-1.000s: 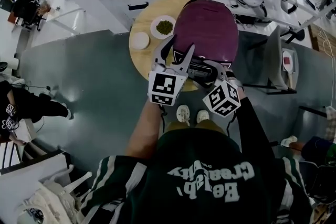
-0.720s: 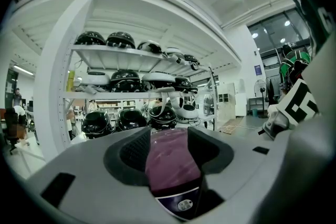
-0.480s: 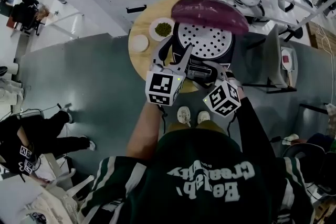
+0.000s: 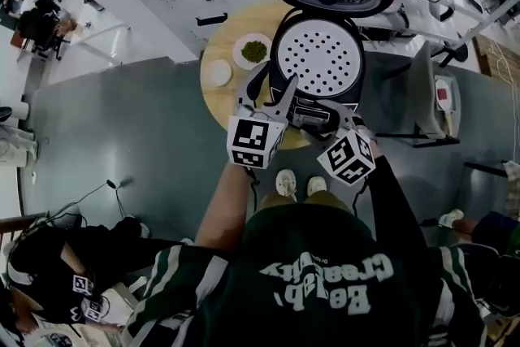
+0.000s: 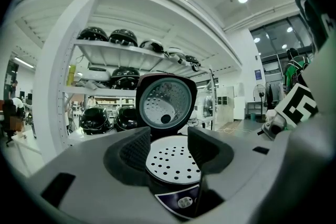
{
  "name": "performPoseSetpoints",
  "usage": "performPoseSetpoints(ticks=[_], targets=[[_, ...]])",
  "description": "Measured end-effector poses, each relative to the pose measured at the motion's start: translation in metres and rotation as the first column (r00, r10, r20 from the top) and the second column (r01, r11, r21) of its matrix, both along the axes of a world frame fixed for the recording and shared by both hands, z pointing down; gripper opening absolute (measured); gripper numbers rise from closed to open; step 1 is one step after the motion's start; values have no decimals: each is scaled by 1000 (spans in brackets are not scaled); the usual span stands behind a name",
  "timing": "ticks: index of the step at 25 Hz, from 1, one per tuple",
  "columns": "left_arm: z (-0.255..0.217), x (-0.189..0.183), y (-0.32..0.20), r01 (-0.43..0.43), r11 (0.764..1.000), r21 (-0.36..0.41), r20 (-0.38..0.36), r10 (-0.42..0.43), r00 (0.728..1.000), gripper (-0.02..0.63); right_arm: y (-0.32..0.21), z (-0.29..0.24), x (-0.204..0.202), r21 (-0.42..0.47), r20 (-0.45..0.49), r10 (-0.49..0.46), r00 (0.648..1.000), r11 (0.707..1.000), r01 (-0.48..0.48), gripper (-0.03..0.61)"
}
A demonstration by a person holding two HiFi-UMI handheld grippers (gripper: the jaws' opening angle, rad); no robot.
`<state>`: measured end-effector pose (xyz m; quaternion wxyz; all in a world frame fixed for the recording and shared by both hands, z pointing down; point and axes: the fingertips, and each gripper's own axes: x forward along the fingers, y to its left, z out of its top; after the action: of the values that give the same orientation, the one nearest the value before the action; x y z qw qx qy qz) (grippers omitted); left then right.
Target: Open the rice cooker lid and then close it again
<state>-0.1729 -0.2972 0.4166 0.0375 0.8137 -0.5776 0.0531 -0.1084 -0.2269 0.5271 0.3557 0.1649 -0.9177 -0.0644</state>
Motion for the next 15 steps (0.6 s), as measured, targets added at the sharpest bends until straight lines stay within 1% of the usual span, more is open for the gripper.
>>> performPoseSetpoints(ticks=[10, 15], targets=[[1, 2, 2, -16, 1000, -7, -10, 16, 1000, 212, -1, 1, -1, 6, 2, 15, 1000, 1000, -15, 291], [1, -2, 0, -17, 1000, -6, -5, 17, 1000, 212, -6, -2, -1, 2, 20, 42, 999, 999, -42, 273]])
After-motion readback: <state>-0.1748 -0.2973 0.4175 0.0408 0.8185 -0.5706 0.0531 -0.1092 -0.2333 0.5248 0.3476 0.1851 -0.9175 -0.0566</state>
